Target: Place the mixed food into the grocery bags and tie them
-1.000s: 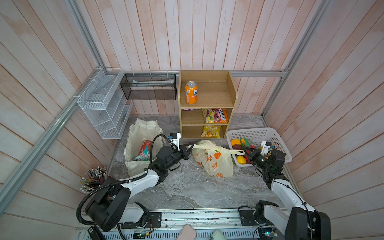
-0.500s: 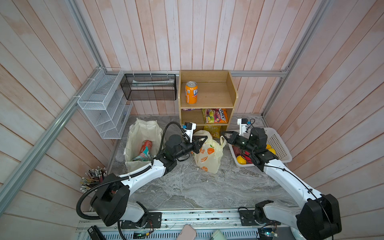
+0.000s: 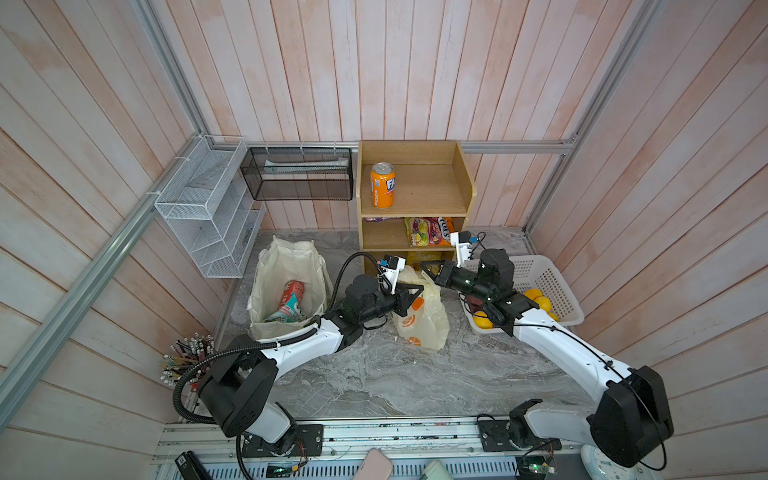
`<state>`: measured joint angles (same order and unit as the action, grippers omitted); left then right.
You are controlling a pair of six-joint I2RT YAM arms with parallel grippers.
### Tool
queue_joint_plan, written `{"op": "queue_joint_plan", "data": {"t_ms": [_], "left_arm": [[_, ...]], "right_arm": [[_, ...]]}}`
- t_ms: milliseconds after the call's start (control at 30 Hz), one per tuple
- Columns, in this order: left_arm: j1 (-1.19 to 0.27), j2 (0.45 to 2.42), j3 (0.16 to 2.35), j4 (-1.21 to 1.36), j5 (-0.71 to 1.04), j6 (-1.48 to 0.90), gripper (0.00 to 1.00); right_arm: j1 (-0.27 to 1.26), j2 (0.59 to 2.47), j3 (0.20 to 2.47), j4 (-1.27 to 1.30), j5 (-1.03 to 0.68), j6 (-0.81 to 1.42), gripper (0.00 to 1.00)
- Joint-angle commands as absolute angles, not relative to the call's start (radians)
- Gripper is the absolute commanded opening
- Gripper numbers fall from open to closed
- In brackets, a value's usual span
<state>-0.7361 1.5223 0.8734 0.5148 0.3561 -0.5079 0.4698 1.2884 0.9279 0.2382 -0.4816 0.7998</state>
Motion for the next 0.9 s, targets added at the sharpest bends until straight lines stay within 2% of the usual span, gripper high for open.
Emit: {"op": "queue_joint_plan", "data": {"t_ms": [0,167,200,333,367,400,533,633,733,867], "left_arm": [[-0.741,1.519,0.882,0.543,0.353,-0.506,0.00],[-0.741,1.488,0.866,0.538,0.321,-0.494,0.01],[-0.741,1.479,0.863,0.536,0.308,-0.490,0.11],[-0.736,1.433,0.833,0.530,0.239,-0.469,0.70],[-0.732,1.421,0.831,0.520,0.220,-0.460,0.91],[-0.730,1.410,0.830,0.511,0.211,-0.451,1.00],[-0.704,1.356,0.813,0.507,0.196,-0.431,1.00],[-0.691,1.313,0.752,0.642,0.178,-0.440,1.00],[-0.665,1.280,0.692,0.797,0.147,-0.552,1.00],[-0.631,1.278,0.737,0.805,0.294,-0.563,1.00]], "right_arm": [[0.465,1.307,0.929,0.253,-0.469,0.803,0.00],[0.446,1.305,0.897,0.255,-0.470,0.801,0.00],[0.440,1.300,0.888,0.256,-0.473,0.802,0.00],[0.405,1.273,0.848,0.253,-0.491,0.798,0.00],[0.394,1.263,0.837,0.248,-0.494,0.794,0.00],[0.388,1.255,0.829,0.242,-0.495,0.791,0.00],[0.348,1.222,0.790,0.232,-0.514,0.775,0.00],[0.326,1.200,0.771,0.231,-0.518,0.763,0.00],[0.311,1.192,0.770,0.230,-0.533,0.748,0.00],[0.306,1.192,0.786,0.219,-0.554,0.723,0.00]]}}
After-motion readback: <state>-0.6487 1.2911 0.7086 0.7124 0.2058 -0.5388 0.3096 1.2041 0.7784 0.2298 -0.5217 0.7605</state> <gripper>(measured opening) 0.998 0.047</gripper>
